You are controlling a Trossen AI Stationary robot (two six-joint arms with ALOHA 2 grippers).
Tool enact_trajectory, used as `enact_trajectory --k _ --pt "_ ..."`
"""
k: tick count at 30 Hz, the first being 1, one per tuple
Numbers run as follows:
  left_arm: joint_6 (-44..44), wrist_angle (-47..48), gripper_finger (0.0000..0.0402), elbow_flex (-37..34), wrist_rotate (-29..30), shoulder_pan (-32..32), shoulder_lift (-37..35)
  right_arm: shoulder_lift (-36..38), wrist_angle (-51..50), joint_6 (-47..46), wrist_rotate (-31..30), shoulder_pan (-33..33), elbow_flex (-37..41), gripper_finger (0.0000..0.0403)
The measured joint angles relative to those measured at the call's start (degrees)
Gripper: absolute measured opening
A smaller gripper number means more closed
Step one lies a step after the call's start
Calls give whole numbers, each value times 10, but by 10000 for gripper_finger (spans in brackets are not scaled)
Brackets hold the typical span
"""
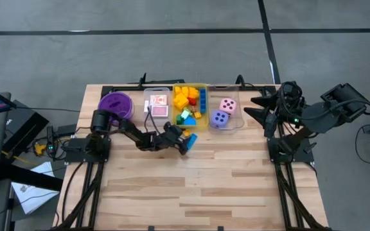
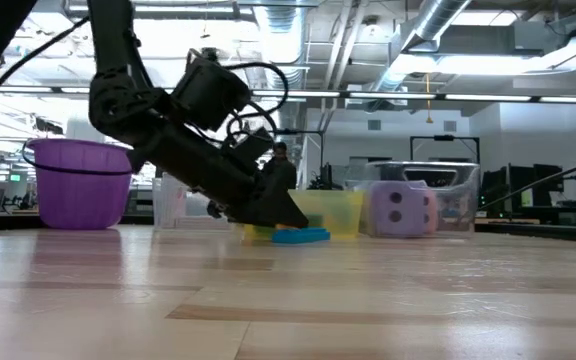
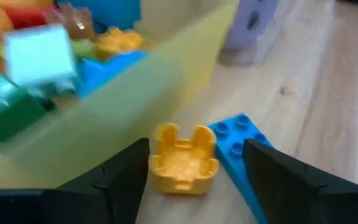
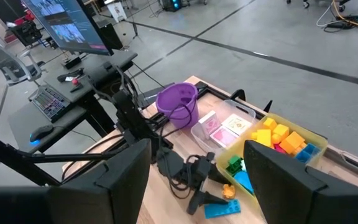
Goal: Pick & Place Toys
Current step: Put the yellow gamepiece into the yellow bin
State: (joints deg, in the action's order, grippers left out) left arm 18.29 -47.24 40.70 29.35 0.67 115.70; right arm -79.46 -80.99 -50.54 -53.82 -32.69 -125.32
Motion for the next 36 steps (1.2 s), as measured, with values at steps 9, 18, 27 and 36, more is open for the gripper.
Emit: enact_trajectory --k 9,18,27,36 --pt "17 21 211 22 -2 -3 14 0 5 -4 15 0 0 250" --pt "76 25 123 21 4 -14 12 0 5 0 15 0 0 250" --pt "42 28 141 20 22 -52 -60 1 5 2 17 -13 0 250" --pt "-61 25 139 20 72 -2 -158 1 5 24 13 -22 0 250"
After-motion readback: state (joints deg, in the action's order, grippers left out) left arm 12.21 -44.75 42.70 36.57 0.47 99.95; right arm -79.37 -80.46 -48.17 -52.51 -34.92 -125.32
